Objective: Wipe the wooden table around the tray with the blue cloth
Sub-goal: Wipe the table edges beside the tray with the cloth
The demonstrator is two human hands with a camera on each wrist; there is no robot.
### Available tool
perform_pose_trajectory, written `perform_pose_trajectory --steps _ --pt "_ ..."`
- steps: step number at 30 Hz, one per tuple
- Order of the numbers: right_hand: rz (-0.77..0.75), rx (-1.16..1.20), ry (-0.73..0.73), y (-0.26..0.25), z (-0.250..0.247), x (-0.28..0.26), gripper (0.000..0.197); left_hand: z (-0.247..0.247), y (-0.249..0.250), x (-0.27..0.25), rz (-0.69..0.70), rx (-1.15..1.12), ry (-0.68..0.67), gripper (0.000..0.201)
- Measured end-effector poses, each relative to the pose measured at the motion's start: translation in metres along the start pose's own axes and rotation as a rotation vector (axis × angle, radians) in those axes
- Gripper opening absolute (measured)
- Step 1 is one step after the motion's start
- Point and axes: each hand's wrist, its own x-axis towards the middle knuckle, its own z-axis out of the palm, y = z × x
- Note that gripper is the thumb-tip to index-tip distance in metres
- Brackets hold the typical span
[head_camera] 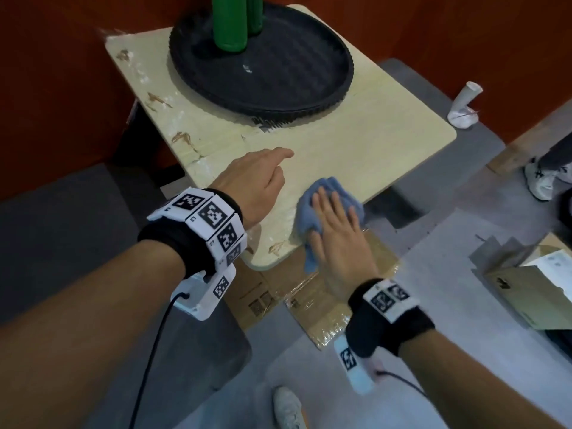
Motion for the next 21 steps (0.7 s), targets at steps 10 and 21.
perform_pose_trajectory --steps 10,21 --pt "0.052 -0.082 0.056 0.013 -0.002 0.005 0.058 -0.001 0.0 -0.003 0.006 -0.011 -0.013 0.044" --pt "-0.024 -0.139 0.003 0.003 0.003 -0.011 0.057 -0.006 -0.005 -0.009 0.005 -0.02 -0.006 0.047"
